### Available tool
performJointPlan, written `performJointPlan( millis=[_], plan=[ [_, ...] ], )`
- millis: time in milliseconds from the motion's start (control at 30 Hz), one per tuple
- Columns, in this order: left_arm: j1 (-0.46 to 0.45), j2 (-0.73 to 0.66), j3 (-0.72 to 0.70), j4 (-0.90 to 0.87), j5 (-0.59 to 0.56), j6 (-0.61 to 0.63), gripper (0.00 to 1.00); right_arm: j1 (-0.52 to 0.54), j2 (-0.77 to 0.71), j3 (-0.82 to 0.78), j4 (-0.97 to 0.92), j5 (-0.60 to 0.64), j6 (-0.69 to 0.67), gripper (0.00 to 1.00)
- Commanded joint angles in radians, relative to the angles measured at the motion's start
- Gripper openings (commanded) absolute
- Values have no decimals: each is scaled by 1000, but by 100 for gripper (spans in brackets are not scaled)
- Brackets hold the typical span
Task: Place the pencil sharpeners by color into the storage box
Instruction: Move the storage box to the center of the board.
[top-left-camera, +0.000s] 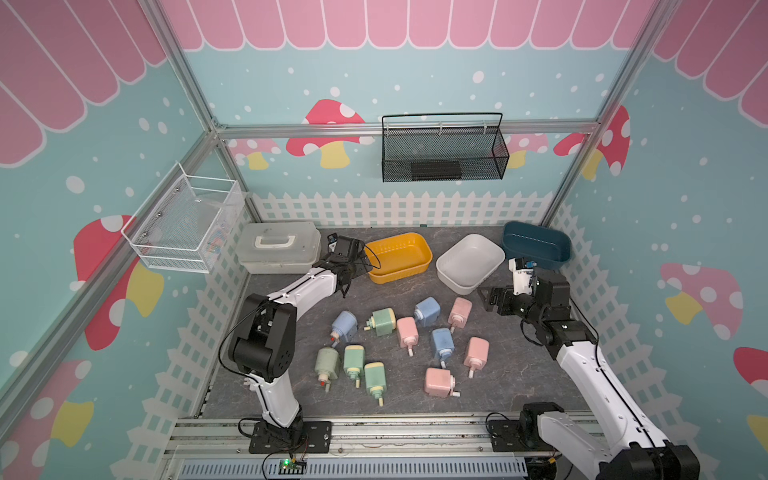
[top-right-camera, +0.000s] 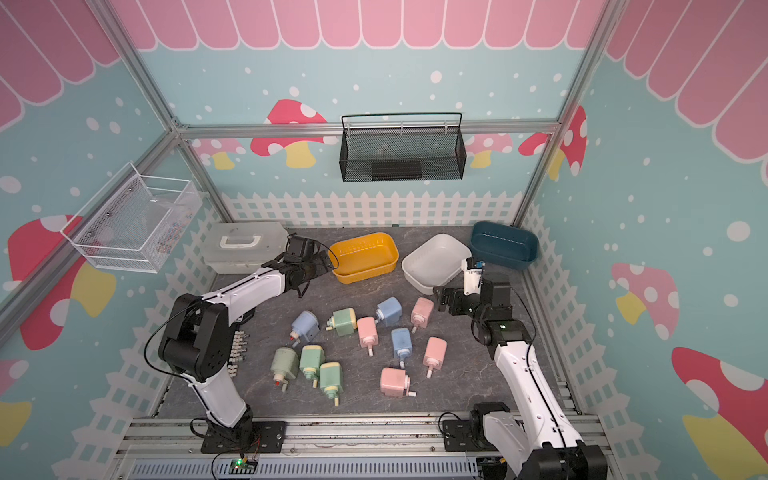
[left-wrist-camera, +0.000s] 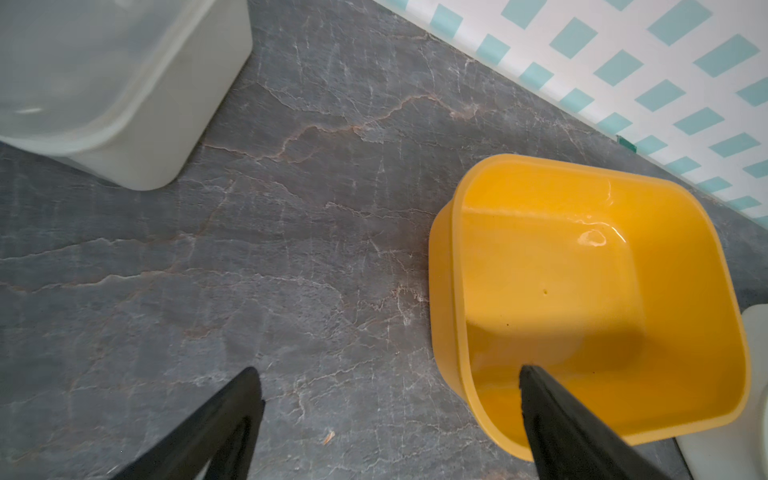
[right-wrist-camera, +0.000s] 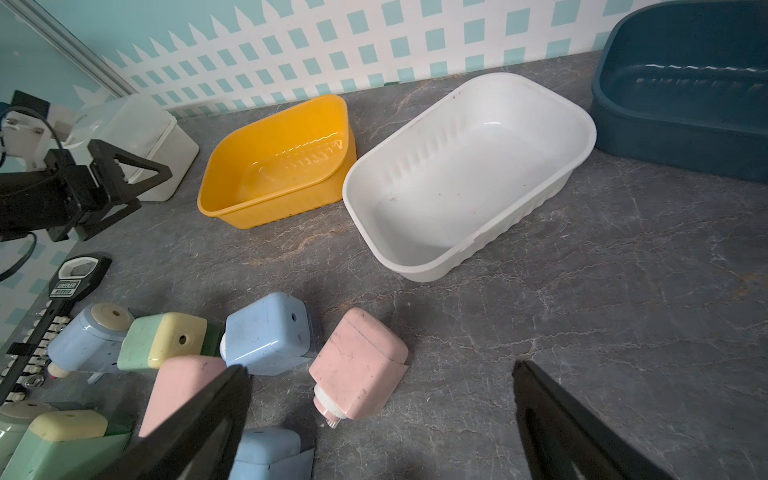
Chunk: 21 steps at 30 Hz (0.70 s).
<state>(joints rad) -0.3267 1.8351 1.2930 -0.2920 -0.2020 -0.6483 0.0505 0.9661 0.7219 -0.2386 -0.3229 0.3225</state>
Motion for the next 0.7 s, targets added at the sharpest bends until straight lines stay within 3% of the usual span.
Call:
performJointPlan(
  millis=[0,400,667],
  plan=[
    [-27,57,93,-57,-31,7,92,3,-28,-5,-14,-3,-3,99],
    [-78,276,365,-213,-232,16,71,3,-75,-35,-23,65,5,99],
    [-78,357,439,-236,-204,-5,49,2,-91,-49,-24,79,-8,99]
  ],
)
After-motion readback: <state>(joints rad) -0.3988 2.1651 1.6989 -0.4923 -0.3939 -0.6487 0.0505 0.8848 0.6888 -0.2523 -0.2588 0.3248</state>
